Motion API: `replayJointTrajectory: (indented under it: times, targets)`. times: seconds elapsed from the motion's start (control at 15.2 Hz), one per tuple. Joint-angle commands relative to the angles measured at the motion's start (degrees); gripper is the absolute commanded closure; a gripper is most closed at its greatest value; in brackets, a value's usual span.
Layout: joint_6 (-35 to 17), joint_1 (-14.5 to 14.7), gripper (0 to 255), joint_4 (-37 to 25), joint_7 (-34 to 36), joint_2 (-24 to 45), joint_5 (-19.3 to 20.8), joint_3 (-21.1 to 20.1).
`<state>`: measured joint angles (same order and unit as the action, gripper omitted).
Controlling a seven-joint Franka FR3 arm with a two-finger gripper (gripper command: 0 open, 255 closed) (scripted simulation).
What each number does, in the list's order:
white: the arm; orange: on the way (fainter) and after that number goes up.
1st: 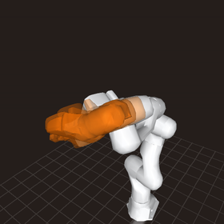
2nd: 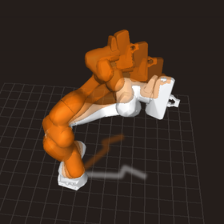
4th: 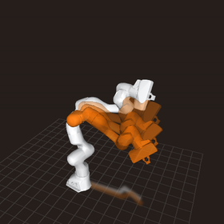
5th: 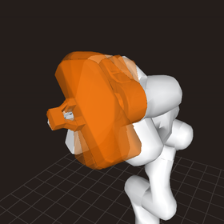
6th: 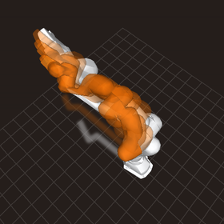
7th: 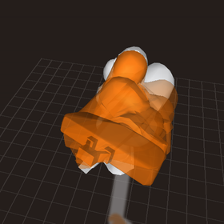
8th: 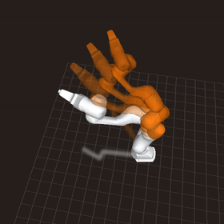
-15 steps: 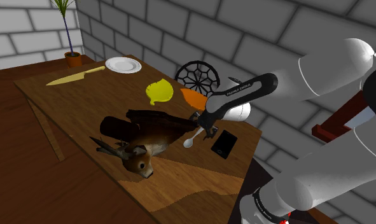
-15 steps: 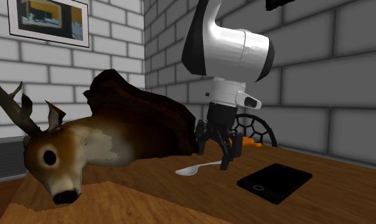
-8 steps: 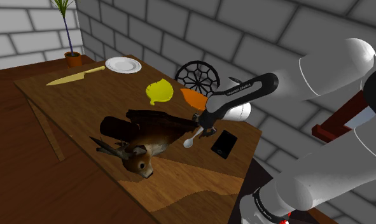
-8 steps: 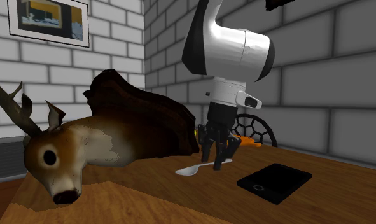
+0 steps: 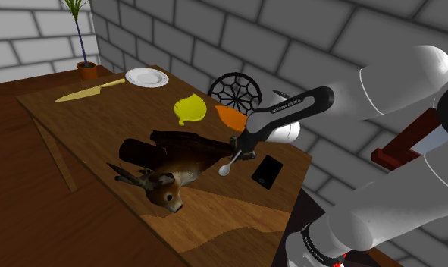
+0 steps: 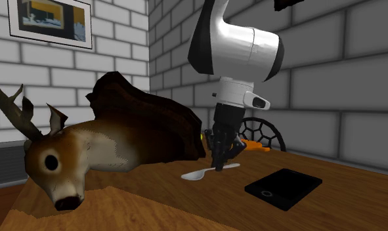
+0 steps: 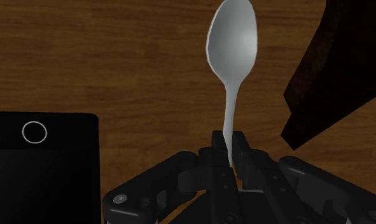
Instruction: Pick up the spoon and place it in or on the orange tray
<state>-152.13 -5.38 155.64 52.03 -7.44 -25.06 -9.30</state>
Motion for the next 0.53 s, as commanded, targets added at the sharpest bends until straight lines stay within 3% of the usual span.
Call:
replayJointTrajectory:
  times: [0.0, 0.46]
  targets:
    - [1.6, -0.2, 255, -0.2, 0.8, -1.4, 0.8, 0.0]
    - [8.3, -1.1, 255, -1.4, 3.3, -7.0, 3.3, 0.0]
